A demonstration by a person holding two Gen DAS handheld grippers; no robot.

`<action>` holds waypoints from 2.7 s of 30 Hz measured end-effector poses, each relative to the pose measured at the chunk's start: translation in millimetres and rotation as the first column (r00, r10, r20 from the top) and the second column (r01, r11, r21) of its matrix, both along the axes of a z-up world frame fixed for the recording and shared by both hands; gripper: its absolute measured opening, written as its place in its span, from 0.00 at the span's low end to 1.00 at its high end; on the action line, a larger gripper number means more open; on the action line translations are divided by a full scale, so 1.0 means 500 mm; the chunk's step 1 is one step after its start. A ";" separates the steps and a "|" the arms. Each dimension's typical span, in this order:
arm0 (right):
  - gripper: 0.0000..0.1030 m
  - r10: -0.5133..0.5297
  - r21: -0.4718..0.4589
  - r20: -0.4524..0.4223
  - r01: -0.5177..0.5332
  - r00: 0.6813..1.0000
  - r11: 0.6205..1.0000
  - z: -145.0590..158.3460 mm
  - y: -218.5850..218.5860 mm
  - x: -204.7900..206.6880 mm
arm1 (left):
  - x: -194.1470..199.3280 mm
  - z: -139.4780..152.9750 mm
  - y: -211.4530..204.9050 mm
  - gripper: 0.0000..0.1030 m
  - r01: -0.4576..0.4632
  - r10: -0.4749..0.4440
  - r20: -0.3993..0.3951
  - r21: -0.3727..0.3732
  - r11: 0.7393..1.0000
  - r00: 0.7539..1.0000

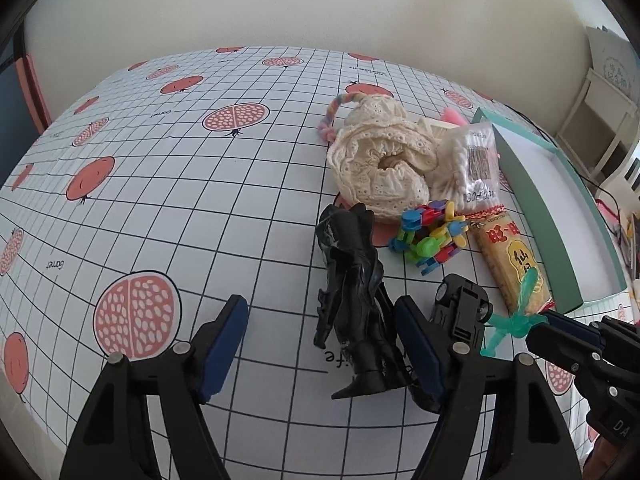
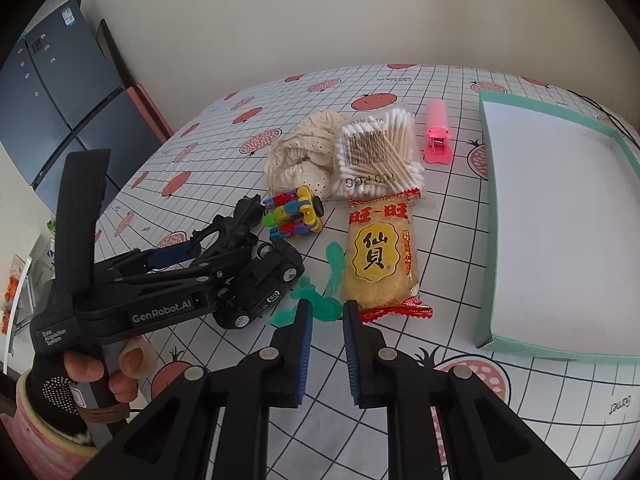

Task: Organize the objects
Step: 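Grasp the black action figure with the left gripper while the right gripper grasps the green propeller toy, then carry the figure and propeller toy over the tray with both grippers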

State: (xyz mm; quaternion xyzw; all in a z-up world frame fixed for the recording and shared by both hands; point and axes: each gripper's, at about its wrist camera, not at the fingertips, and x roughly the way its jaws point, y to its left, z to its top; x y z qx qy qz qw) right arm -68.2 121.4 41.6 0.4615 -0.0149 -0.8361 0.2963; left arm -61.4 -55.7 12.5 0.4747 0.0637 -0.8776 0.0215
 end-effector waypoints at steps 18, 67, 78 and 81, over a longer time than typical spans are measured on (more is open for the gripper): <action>0.16 -0.056 -0.064 -0.016 0.055 0.998 0.996 0.012 0.056 -0.013 | 0.002 0.005 0.020 0.31 -0.039 0.039 0.019 -0.005 0.999 0.999; 0.16 -0.473 -0.192 -0.178 0.441 0.863 0.877 0.097 0.356 -0.061 | -0.022 0.217 0.220 0.25 0.115 -0.117 -0.243 -0.023 0.993 0.963; 0.16 -0.621 -0.149 -0.175 0.603 0.764 0.784 0.086 0.475 -0.096 | -0.097 0.180 0.437 0.25 0.297 -0.304 -0.225 -0.063 0.953 0.926; 0.17 -0.630 -0.145 -0.155 0.614 0.761 0.776 0.077 0.480 -0.109 | -0.122 0.165 0.463 0.25 0.307 -0.309 -0.201 -0.039 0.951 0.930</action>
